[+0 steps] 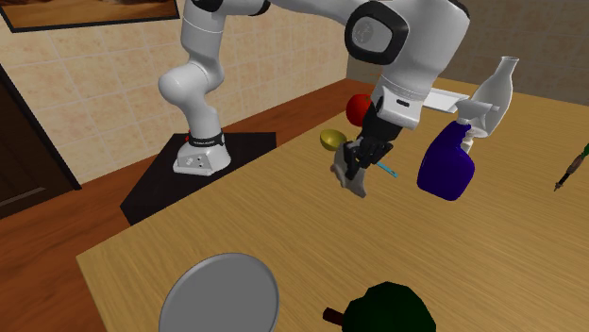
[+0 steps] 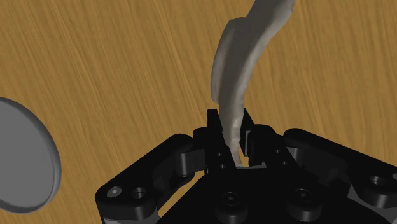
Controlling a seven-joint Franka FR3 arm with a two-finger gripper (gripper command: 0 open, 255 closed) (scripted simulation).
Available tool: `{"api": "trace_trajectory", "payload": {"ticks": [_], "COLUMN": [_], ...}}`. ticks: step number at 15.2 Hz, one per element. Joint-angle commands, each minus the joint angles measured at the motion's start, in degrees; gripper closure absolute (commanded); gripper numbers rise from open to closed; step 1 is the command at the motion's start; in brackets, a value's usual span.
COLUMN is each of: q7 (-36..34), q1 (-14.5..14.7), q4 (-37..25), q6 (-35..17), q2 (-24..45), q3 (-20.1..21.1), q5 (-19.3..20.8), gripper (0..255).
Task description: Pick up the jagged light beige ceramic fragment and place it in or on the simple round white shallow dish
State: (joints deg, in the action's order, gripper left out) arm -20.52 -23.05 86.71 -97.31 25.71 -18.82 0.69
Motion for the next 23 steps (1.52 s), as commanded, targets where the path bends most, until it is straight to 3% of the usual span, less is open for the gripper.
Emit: {"api": "trace_trajectory", "payload": {"ticks": [1, 11, 23], "q7": [0.0, 0.7, 14.7], "q1": [0.0, -0.2, -10.3], "q4": [-1.2, -7.6, -8.2], "q6": [1.5, 8.7, 6.2], "q2": [-0.3, -1.2, 0.1], "q3": [0.0, -0.3, -4.8], "q5": [0.1, 0.4, 1.2], "gripper": [255, 255, 255]}}
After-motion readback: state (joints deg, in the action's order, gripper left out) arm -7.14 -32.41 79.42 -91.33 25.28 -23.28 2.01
